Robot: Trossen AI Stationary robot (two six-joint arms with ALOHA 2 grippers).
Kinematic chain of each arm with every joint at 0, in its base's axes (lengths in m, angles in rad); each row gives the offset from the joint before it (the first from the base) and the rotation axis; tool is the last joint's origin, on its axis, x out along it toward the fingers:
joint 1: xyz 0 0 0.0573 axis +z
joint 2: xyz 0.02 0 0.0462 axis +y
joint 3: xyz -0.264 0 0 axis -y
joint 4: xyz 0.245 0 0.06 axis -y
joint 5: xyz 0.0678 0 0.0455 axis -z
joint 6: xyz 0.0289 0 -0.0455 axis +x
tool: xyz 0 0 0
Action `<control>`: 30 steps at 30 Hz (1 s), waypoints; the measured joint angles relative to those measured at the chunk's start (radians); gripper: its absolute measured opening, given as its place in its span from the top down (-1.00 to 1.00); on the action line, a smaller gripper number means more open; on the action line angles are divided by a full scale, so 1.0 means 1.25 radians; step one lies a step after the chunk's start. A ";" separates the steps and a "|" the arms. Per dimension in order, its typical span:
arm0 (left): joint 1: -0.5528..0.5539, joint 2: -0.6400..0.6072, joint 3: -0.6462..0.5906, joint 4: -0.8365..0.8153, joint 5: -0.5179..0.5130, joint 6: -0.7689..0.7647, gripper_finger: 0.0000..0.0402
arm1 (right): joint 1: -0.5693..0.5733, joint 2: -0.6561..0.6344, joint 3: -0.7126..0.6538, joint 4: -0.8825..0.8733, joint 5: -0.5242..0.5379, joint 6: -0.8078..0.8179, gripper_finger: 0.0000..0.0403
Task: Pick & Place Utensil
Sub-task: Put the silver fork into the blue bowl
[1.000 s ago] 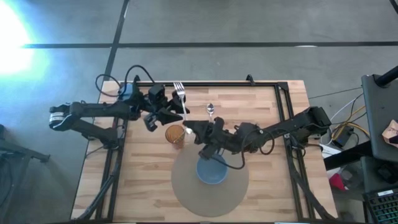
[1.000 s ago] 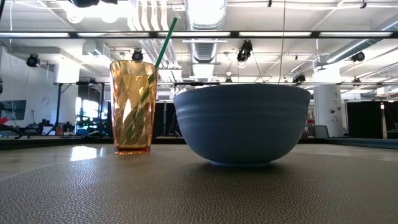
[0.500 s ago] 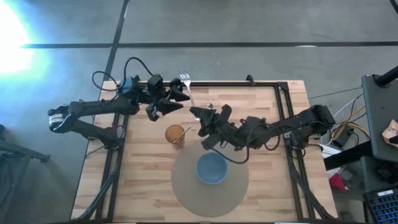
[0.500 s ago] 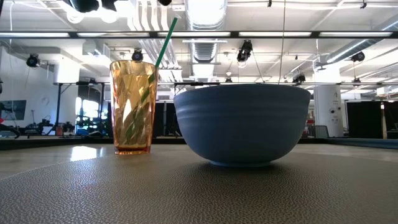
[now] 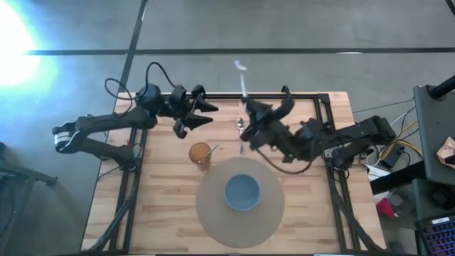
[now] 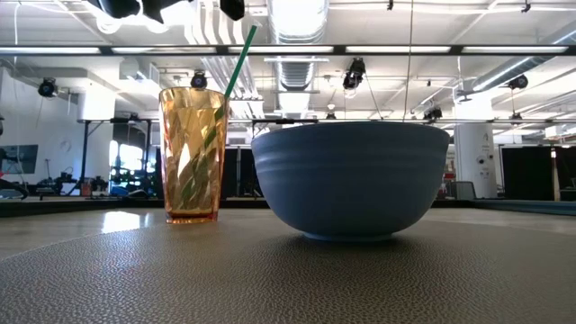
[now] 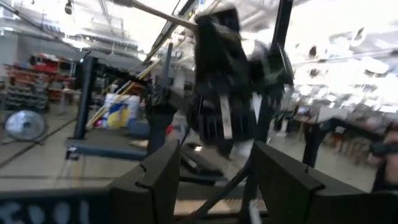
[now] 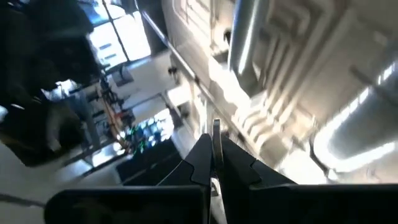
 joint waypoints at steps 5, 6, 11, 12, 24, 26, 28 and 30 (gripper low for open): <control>0.003 -0.036 0.000 -0.106 -0.017 0.097 0.04 | 0.001 -0.047 0.000 -0.044 0.086 0.107 0.96; 0.003 -0.045 0.000 -0.133 -0.030 0.112 0.04 | 0.001 -0.059 0.000 -0.059 0.103 0.137 0.96; 0.004 -0.096 0.000 -0.256 -0.120 0.199 0.04 | 0.001 -0.117 0.000 -0.177 0.166 0.314 0.96; 0.004 -0.107 0.000 -0.281 -0.135 0.207 0.04 | 0.001 -0.127 0.000 -0.214 0.173 0.356 0.96; 0.004 -0.208 0.000 -0.488 -0.182 0.241 0.04 | -0.041 -0.229 0.000 -0.735 0.181 1.018 0.96; 0.004 -0.217 0.000 -0.528 -0.198 0.267 0.04 | -0.048 -0.236 0.000 -0.805 0.159 1.108 0.96; 0.004 -0.227 0.000 -0.567 -0.221 0.296 0.04 | -0.056 -0.242 0.000 -0.858 0.117 1.186 0.96; 0.004 -0.234 0.000 -0.603 -0.250 0.312 0.04 | -0.064 -0.244 0.000 -0.893 0.066 1.254 0.96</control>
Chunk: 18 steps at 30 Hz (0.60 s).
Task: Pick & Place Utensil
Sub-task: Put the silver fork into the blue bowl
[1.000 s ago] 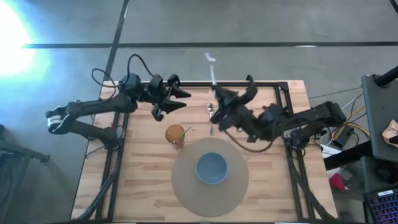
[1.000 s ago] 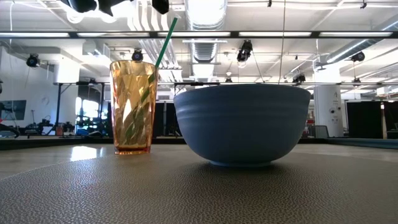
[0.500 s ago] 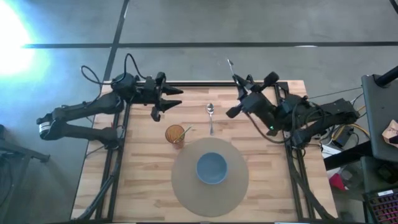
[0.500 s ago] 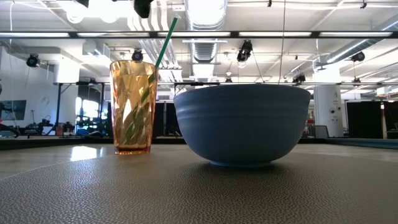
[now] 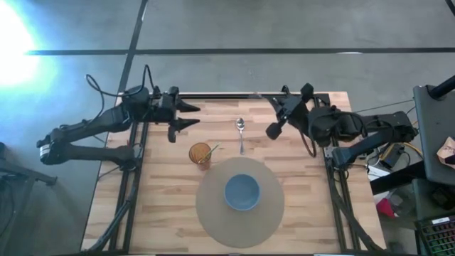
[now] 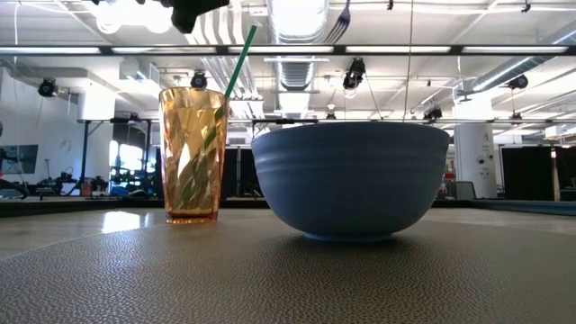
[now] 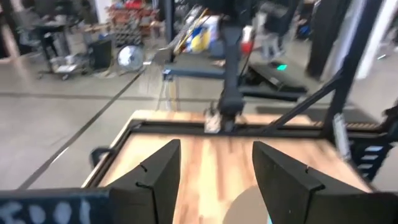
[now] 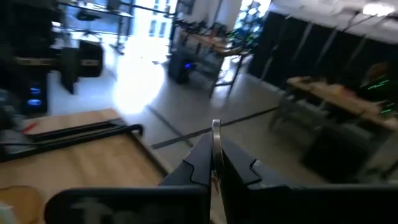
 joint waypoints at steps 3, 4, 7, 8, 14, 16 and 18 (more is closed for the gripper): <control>0.000 -0.007 0.000 -0.049 -0.026 0.010 0.04 | -0.012 0.000 0.000 -0.043 -0.077 0.082 0.96; 0.000 -0.008 0.000 -0.063 -0.026 0.011 0.04 | -0.016 0.000 0.000 -0.060 -0.101 0.108 0.96; -0.001 -0.010 0.000 -0.103 -0.025 0.013 0.04 | -0.031 0.000 0.000 -0.111 -0.171 0.185 0.96; -0.001 -0.010 0.000 -0.113 -0.025 0.016 0.04 | -0.037 0.000 0.000 -0.129 -0.192 0.208 0.96; -0.002 -0.011 -0.011 -0.128 -0.025 0.031 0.04 | -0.075 0.001 0.000 -0.229 -0.336 0.342 0.96; -0.002 -0.013 -0.019 -0.127 -0.025 0.031 0.04 | -0.086 0.005 0.000 -0.263 -0.383 0.378 0.96; -0.002 -0.017 -0.028 -0.126 -0.024 0.031 0.04 | -0.095 0.011 0.000 -0.290 -0.426 0.405 0.96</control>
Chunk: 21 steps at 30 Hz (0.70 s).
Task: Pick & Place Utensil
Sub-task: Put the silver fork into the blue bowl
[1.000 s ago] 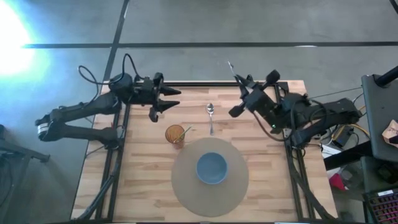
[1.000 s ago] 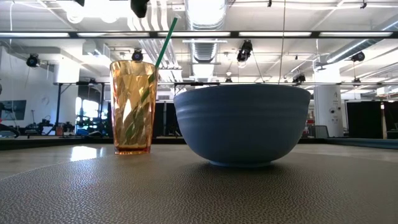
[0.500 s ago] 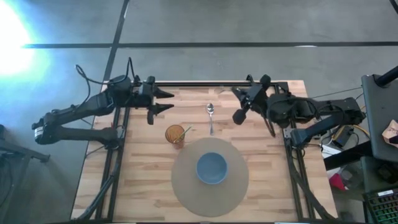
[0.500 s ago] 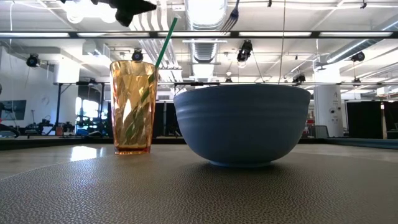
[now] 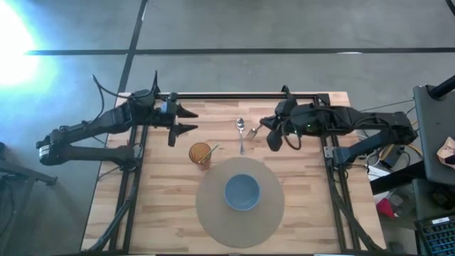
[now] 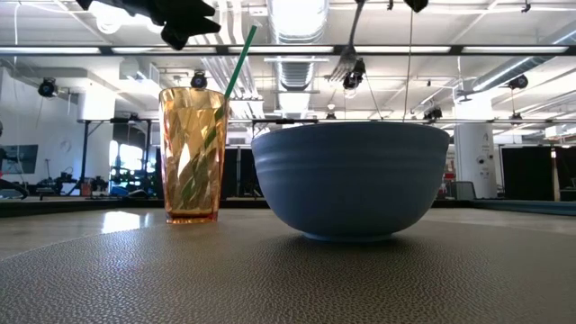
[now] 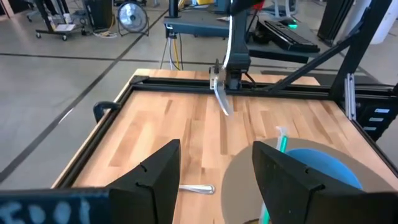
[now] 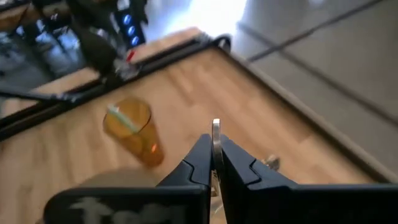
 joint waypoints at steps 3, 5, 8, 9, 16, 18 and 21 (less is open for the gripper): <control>0.000 -0.003 -0.012 0.000 0.001 0.000 0.04 | -0.011 0.008 0.000 -0.021 -0.072 0.019 0.96; -0.001 -0.004 -0.016 -0.001 0.001 0.000 0.04 | -0.016 0.012 -0.001 -0.025 -0.137 0.018 0.96; -0.001 -0.004 -0.017 0.000 0.002 0.000 0.04 | -0.021 0.012 -0.004 -0.026 -0.223 0.021 0.96; -0.001 -0.004 -0.017 0.000 0.002 0.000 0.04 | -0.022 0.012 -0.004 -0.027 -0.246 0.021 0.96; -0.011 -0.004 -0.017 0.000 0.002 0.000 0.04 | -0.024 0.003 -0.010 -0.101 -0.331 0.007 0.96; -0.014 -0.004 -0.017 0.000 0.002 0.000 0.04 | -0.024 0.002 -0.022 -0.133 -0.331 0.004 0.96; -0.017 -0.004 -0.017 0.000 0.002 0.000 0.04 | -0.024 0.000 -0.054 -0.131 -0.331 0.007 0.96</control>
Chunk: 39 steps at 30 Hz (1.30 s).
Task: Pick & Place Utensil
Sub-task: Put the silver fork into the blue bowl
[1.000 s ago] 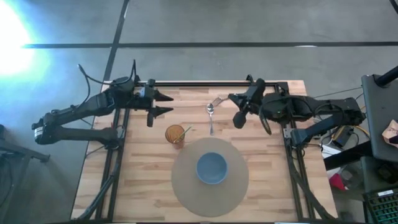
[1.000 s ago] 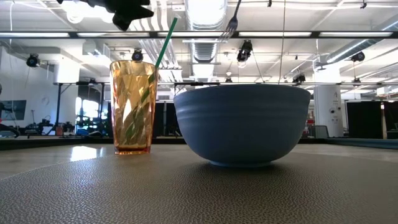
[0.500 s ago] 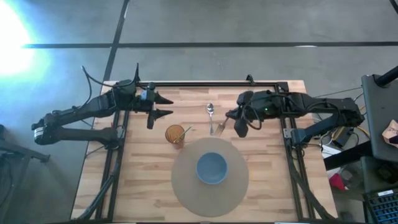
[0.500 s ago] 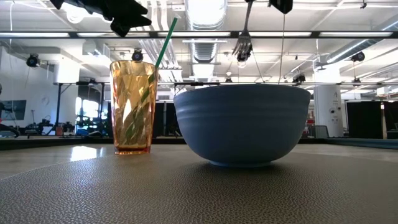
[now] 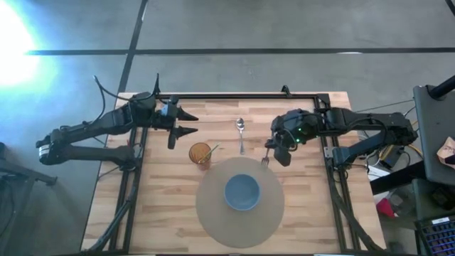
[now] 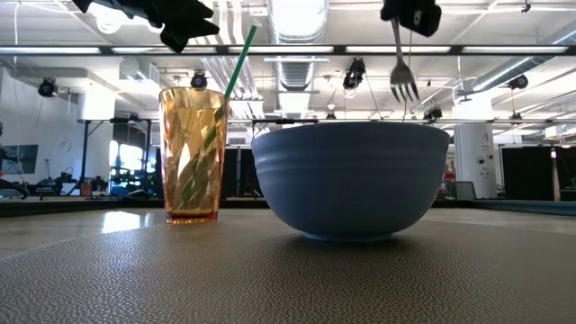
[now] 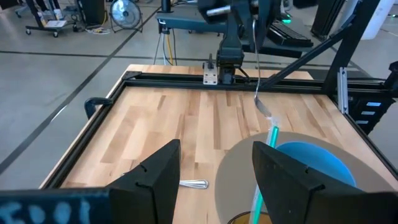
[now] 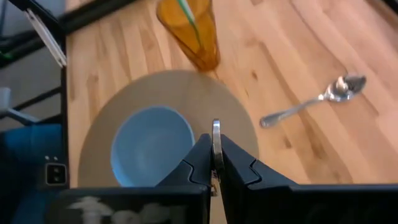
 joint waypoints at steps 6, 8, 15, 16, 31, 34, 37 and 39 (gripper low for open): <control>0.000 0.000 0.000 0.000 0.000 0.000 0.04 | 0.000 -0.009 -0.056 0.002 -0.026 0.049 0.96; 0.000 0.000 0.000 0.000 0.000 0.000 0.04 | 0.002 -0.021 -0.073 0.000 -0.064 0.077 0.96; 0.000 -0.001 0.000 0.000 0.000 0.000 0.04 | 0.041 -0.119 -0.163 0.038 -0.089 0.188 0.96; 0.000 -0.001 0.000 0.000 0.000 0.000 0.04 | 0.049 -0.140 -0.189 0.076 -0.083 0.202 0.96; 0.000 -0.001 0.000 0.000 0.000 0.000 0.04 | 0.113 -0.202 -0.624 0.789 0.069 0.495 0.96; 0.000 -0.001 0.000 0.000 0.000 0.000 0.04 | 0.115 -0.160 -0.668 0.883 0.077 0.532 0.96; 0.000 -0.001 0.000 0.000 0.000 0.000 0.04 | 0.115 -0.113 -0.682 0.926 0.081 0.558 0.96; 0.000 -0.001 0.000 0.000 0.000 0.000 0.04 | 0.115 -0.079 -0.681 0.942 0.081 0.570 0.96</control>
